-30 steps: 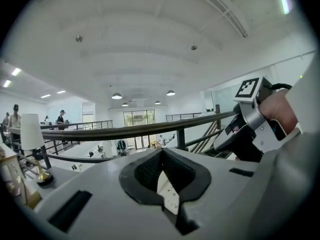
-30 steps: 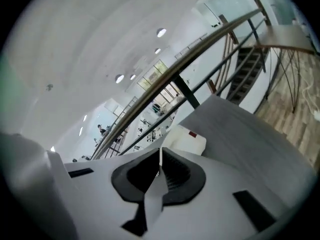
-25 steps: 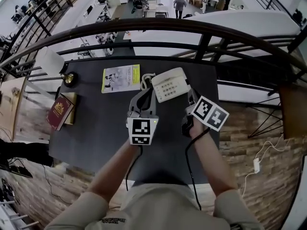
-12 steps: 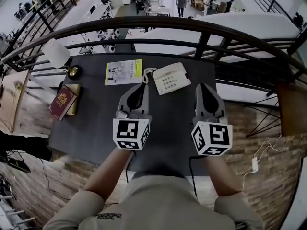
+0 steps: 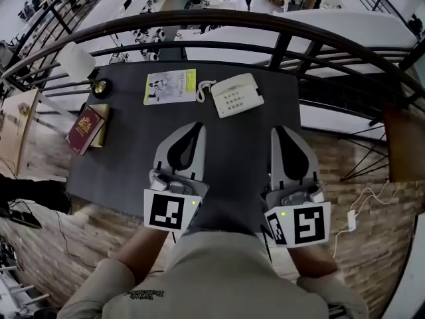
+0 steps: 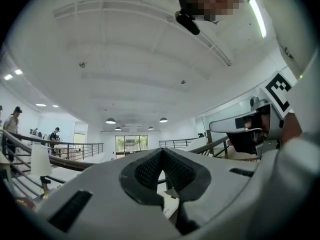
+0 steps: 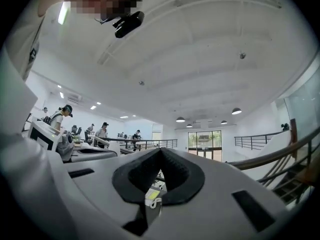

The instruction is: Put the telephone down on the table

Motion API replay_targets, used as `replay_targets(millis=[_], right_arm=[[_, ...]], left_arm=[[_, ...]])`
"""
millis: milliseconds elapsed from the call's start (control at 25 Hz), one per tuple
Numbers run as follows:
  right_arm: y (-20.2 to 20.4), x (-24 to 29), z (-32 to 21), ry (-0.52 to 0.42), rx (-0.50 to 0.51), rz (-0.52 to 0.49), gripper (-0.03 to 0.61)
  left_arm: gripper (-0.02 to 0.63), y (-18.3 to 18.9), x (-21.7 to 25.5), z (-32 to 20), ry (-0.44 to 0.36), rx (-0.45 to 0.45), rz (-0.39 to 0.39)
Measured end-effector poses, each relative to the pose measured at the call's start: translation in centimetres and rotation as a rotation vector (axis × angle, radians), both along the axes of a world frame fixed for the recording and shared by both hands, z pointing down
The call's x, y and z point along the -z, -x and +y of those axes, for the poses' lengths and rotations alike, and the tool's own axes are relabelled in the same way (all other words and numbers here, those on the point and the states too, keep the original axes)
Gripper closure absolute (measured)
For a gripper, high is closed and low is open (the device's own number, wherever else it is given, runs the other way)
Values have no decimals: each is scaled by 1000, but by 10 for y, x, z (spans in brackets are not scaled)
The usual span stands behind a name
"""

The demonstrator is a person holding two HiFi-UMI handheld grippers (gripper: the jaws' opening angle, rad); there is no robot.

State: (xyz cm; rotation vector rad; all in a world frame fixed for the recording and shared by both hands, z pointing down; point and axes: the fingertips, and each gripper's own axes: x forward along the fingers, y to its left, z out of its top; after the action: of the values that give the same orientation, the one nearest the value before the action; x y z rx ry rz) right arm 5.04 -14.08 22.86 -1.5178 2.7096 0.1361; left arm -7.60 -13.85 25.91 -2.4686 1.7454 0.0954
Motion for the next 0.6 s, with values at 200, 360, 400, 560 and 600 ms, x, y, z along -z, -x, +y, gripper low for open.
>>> replay_targets(millis=[200, 360, 400, 560, 600], right_arm=[[-1, -8, 14, 22, 8, 5, 575], [-2, -17, 17, 53, 7, 1, 576], [-1, -19, 17, 55, 7, 4, 576], [0, -27, 17, 76, 12, 1, 577], [0, -30, 16, 85, 9, -3, 576]], left_arm=[[611, -8, -10, 19, 24, 1, -31], [611, -10, -22, 25, 47, 18, -63], [609, -10, -24, 25, 55, 22, -61], [611, -8, -25, 25, 60, 33, -77], [611, -7, -26, 24, 61, 38, -89]])
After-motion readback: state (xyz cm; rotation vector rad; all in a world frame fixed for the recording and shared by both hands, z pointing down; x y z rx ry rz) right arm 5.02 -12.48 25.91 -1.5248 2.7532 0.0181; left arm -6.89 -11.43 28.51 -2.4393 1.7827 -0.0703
